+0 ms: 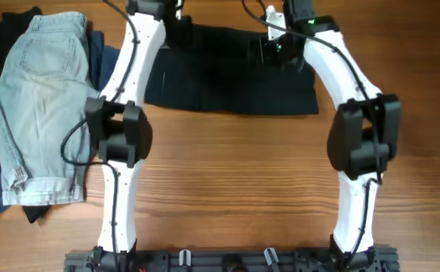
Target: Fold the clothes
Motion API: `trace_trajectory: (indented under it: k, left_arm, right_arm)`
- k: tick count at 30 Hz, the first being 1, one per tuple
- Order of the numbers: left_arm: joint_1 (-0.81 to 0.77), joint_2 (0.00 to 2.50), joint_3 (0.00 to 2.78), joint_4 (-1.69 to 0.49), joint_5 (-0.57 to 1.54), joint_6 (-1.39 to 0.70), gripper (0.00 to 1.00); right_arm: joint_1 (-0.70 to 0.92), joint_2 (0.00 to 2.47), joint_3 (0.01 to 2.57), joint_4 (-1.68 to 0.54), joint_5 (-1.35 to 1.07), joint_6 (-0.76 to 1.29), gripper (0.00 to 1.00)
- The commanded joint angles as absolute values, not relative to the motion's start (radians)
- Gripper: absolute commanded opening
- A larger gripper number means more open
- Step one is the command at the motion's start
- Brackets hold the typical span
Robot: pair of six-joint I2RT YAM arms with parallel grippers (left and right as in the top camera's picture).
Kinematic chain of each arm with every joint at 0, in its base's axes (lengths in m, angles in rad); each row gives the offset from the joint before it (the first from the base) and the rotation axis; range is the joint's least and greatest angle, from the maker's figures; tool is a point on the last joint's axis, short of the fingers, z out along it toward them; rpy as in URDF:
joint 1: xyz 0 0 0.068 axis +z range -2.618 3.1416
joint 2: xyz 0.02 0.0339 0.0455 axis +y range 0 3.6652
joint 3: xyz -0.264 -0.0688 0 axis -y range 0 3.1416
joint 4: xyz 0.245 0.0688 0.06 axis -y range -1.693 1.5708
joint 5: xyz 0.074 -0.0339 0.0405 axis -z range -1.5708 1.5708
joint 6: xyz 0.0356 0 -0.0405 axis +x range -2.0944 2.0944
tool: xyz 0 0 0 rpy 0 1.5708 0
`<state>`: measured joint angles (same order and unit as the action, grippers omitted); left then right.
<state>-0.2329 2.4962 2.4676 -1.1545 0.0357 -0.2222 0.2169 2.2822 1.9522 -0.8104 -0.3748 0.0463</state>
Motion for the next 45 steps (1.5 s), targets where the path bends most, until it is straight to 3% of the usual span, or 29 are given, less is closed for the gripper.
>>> trace_trajectory:
  k: [1,13,18,20,23,24,30,37,40,43,44,45]
  left_arm:
    - [-0.236,2.555,2.464,-1.097,0.063,-0.216,0.09]
    - [-0.236,2.669,2.457,-0.630,0.063,-0.214,0.21]
    - [-0.236,2.617,2.463,-0.642,0.064,-0.217,0.23]
    - [-0.231,2.527,2.463,-0.776,0.063,-0.217,0.40]
    - [-0.220,2.411,2.463,-1.002,0.062,-0.233,0.96]
    - [-0.215,2.376,2.463,-1.098,0.055,-0.255,1.00]
    - [-0.170,2.342,2.453,-1.302,0.052,-0.255,1.00]
    - [-0.047,2.344,2.452,-1.312,0.114,-0.180,1.00]
    - [-0.004,2.346,2.452,-1.313,0.153,-0.160,1.00]
    - [0.020,2.360,2.452,-1.314,0.154,-0.160,0.99]
    - [0.022,2.366,2.452,-1.314,0.154,-0.160,0.98]
    - [0.022,2.370,2.452,-1.314,0.153,-0.160,0.97]
  right_arm:
    - [0.268,2.323,1.955,-0.731,-0.414,0.030,1.00]
    - [0.287,2.416,1.955,-0.368,-0.329,0.193,1.00]
    - [0.233,2.364,1.973,-0.355,-0.400,0.257,1.00]
    - [0.163,2.278,1.973,-0.474,-0.474,0.263,1.00]
    - [0.080,2.187,1.973,-0.675,-0.475,0.219,1.00]
    - [0.050,2.164,1.973,-0.753,-0.475,0.188,1.00]
    - [0.004,2.158,1.921,-0.950,-0.477,-0.013,1.00]
    - [0.007,2.160,1.750,-0.833,-0.510,-0.079,0.99]
    - [0.004,2.160,1.686,-0.761,-0.510,-0.075,0.92]
    - [0.006,2.169,1.636,-0.692,-0.510,-0.067,0.62]
    - [0.006,2.169,1.621,-0.670,-0.509,-0.053,0.56]
    - [0.006,2.169,1.603,-0.646,-0.509,-0.049,0.43]
